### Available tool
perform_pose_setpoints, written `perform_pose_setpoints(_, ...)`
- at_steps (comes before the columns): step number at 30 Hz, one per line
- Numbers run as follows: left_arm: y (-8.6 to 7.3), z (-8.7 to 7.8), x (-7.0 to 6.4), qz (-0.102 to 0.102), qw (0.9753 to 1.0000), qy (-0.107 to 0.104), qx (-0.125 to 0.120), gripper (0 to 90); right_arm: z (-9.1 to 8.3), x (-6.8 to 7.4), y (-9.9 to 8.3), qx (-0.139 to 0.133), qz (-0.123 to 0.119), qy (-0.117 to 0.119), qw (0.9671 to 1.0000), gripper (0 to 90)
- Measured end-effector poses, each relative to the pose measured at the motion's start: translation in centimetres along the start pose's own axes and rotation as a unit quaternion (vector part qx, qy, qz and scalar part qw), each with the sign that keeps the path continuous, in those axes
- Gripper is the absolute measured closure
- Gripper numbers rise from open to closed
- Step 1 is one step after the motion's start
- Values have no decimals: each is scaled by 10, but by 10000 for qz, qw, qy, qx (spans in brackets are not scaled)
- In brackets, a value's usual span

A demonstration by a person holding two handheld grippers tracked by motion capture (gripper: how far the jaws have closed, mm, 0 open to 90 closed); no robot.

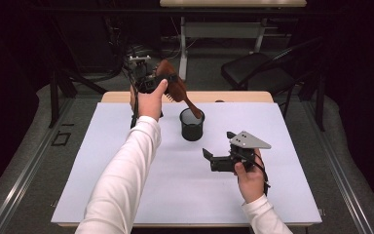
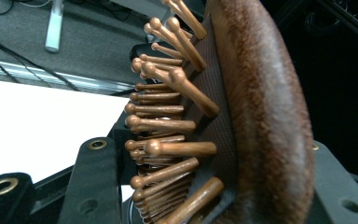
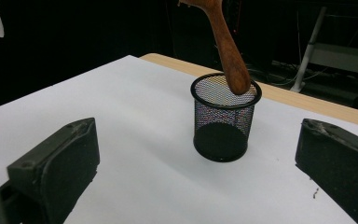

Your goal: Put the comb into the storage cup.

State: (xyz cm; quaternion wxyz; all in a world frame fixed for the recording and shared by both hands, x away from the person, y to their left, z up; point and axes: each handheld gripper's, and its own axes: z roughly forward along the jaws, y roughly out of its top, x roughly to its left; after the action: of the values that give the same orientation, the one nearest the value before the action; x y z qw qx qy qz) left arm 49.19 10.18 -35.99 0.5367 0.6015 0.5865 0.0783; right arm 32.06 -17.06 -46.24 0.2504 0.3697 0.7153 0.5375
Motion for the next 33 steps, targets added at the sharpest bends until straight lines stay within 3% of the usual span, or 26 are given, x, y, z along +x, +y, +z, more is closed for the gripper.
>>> perform_pose_setpoints(13, -3, 4, 2, 29, 9999, 165, -8, 495, 0, 0, 0, -17, 11, 3, 10000, 0)
perform_pose_setpoints(33, -6, 9, 3, 26, 9998, 209, 21, 494, 0, 0, -1, 5, 16, 0, 10000, 0)
